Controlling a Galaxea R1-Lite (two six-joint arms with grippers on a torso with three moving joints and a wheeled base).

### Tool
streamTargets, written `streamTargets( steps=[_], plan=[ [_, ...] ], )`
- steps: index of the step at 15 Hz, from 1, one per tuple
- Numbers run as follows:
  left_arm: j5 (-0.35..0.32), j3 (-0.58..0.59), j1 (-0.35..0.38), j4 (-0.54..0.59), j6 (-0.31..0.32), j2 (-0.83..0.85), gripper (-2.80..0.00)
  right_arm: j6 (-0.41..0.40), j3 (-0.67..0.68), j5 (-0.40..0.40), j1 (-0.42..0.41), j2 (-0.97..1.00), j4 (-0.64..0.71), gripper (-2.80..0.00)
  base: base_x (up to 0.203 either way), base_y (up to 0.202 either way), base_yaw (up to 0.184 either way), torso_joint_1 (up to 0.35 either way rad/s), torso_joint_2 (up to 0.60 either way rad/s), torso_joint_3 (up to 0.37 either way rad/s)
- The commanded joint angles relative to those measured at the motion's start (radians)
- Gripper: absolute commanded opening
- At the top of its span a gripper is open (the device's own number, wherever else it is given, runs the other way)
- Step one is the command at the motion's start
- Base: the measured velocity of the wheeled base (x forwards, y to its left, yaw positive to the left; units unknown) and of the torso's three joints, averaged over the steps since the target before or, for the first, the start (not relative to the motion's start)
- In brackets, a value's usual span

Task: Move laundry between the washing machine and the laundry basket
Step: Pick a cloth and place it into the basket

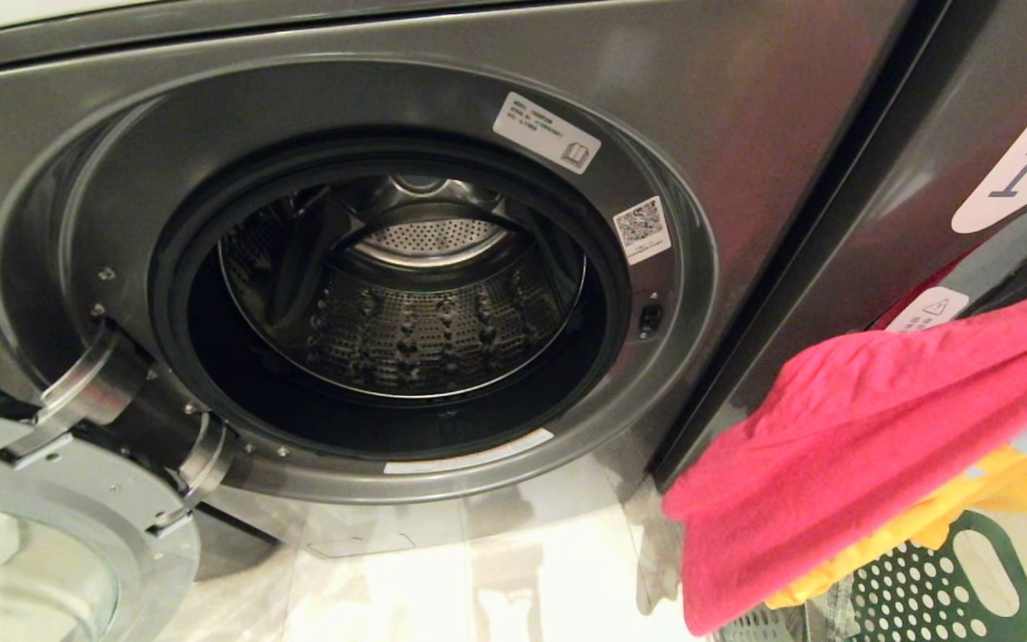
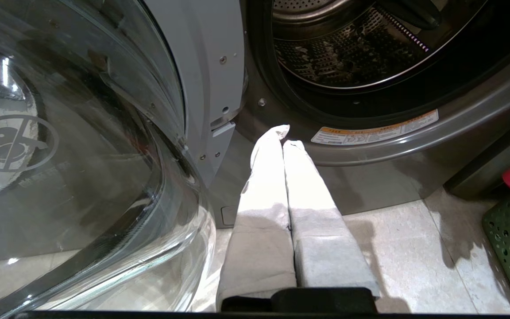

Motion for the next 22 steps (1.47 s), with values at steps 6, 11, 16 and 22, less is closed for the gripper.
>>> streamTargets(
  steps=[6,11,16,22],
  plan=[
    [0.001,0.040,0.000,-0.001,0.000,0.000,-2.80,-0.003,-0.256,-0.124,-0.007,0.083,0.144,-2.80,0.000,0.000,0.000,0.000,0.00,0.000],
    [0.001,0.040,0.000,-0.001,0.001,0.000,-2.80,-0.006,-0.374,-0.234,-0.016,0.076,0.277,-2.80,0.000,0.000,0.000,0.000,0.00,0.000],
    [0.001,0.040,0.000,-0.001,0.001,0.000,-2.80,-0.004,-0.373,-0.323,-0.016,0.062,0.325,-2.80,0.000,0.000,0.000,0.000,0.00,0.000],
    [0.001,0.040,0.000,-0.001,-0.001,0.000,-2.80,-0.004,-0.379,-0.314,-0.016,0.062,0.326,-2.80,0.000,0.000,0.000,0.000,0.00,0.000]
  ],
)
